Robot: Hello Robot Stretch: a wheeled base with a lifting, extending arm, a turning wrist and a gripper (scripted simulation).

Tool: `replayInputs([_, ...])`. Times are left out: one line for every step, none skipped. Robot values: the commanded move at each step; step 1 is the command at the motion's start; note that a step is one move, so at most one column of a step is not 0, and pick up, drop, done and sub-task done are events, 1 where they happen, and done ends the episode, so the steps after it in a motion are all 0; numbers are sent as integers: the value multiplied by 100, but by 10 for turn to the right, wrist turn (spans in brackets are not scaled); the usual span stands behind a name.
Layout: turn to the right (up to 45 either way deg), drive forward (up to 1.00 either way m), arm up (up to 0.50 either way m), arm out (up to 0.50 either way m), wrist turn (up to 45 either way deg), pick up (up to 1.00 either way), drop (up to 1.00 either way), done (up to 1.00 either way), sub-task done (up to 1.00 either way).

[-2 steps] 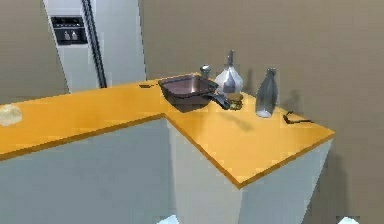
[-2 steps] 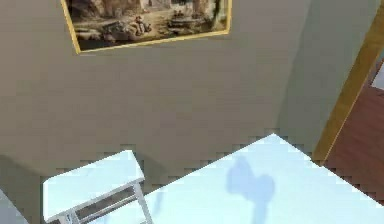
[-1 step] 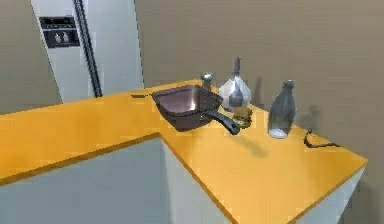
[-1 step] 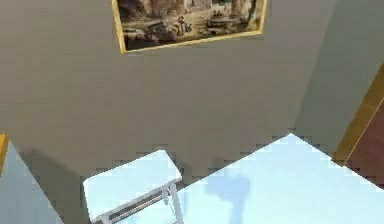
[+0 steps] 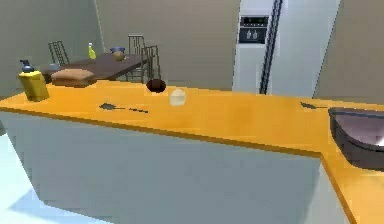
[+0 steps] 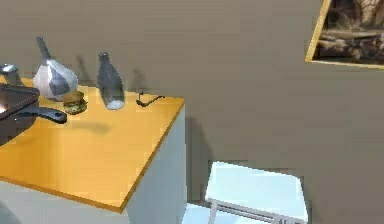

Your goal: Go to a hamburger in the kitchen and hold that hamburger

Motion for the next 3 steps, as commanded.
replayInputs([-270, 0, 0, 0, 0, 0, 0, 0, 0])
replayInputs([450, 0, 0, 0, 0, 0, 0, 0, 0])
replayInputs([450, 0, 0, 0, 0, 0, 0, 0, 0])
